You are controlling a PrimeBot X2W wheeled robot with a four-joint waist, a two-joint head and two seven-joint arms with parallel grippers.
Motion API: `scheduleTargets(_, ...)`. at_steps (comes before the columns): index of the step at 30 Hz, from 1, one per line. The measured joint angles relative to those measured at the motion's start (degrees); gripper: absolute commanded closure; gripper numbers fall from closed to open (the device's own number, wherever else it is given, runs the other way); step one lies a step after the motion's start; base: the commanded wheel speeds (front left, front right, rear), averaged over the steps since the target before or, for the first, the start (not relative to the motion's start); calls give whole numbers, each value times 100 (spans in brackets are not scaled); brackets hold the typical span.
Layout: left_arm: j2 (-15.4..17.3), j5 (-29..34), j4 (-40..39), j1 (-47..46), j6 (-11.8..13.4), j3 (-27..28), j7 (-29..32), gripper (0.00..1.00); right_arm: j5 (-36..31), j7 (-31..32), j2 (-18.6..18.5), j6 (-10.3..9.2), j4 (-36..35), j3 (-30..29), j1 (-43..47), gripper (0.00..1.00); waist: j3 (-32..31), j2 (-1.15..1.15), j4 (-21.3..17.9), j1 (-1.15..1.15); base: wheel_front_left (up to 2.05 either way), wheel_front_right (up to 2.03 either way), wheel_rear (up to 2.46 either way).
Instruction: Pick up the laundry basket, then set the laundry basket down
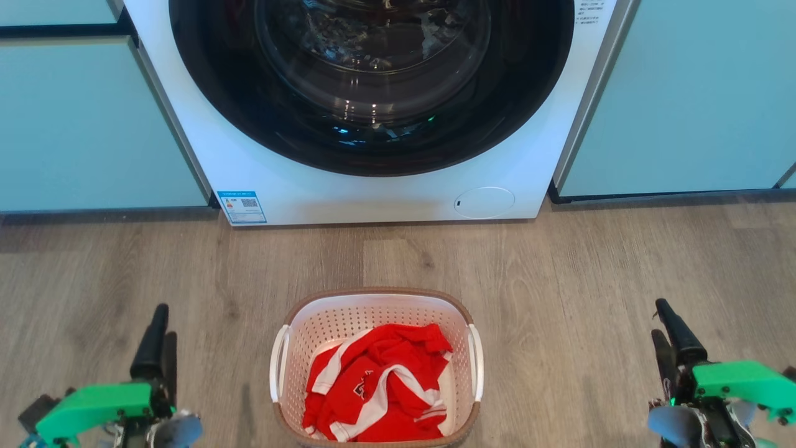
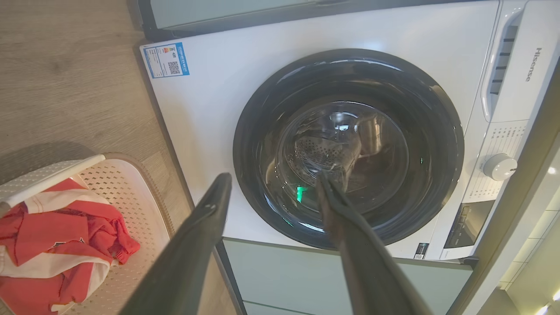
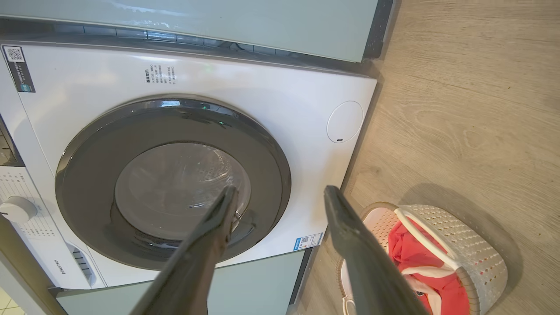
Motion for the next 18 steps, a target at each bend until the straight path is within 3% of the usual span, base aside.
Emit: scheduleTargets(18, -13, 1259, -714, -222, 93, 387, -308, 0, -1503, -302, 0, 0, -591, -65, -247, 0, 26, 0, 35, 0, 0, 0, 0)
